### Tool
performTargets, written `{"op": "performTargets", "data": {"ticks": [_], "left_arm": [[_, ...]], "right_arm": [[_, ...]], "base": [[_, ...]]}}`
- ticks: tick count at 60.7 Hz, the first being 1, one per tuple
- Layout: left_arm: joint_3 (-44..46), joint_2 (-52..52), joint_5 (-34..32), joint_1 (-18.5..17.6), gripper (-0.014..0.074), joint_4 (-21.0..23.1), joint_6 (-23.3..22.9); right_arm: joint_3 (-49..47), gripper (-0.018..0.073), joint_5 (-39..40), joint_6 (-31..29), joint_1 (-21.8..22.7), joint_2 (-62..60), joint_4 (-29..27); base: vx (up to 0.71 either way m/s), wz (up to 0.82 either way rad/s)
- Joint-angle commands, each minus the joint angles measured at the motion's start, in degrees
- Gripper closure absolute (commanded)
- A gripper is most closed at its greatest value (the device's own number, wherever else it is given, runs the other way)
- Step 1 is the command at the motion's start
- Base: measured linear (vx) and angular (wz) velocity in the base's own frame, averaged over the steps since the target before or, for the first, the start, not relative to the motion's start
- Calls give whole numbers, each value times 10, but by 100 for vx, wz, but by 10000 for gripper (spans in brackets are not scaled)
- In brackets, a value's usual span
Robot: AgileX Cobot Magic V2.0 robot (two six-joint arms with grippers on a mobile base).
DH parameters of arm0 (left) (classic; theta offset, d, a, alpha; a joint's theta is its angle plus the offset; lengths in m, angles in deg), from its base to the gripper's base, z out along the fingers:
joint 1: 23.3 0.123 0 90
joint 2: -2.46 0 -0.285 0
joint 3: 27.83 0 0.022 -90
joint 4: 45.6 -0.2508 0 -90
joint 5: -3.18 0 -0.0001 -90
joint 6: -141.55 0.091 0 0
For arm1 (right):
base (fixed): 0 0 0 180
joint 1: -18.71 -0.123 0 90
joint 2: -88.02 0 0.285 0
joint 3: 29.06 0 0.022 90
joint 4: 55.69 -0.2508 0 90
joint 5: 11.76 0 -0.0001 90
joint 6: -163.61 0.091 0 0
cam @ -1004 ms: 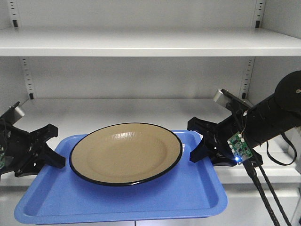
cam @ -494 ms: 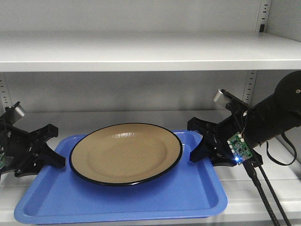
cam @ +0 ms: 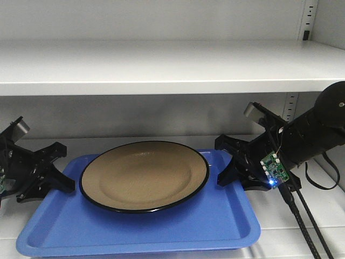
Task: Place disk in tray to left cabinet
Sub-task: 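Keep holding the tray while driving up to the open cabinet shelf, then push the tray forward and lower it onto the cabinet shelf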
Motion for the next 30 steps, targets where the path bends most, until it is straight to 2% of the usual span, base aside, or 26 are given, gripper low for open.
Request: {"op": "performTargets", "data": {"ticks": [1,30], "left_arm": [[21,28,7,-13,596,95,-1],[21,28,7,-13,596,95,-1]], "right_arm": [[-22,563,21,-8,-11,-30,-82],[-22,563,21,-8,-11,-30,-82]], "base": [[5,0],[1,-1]]}}
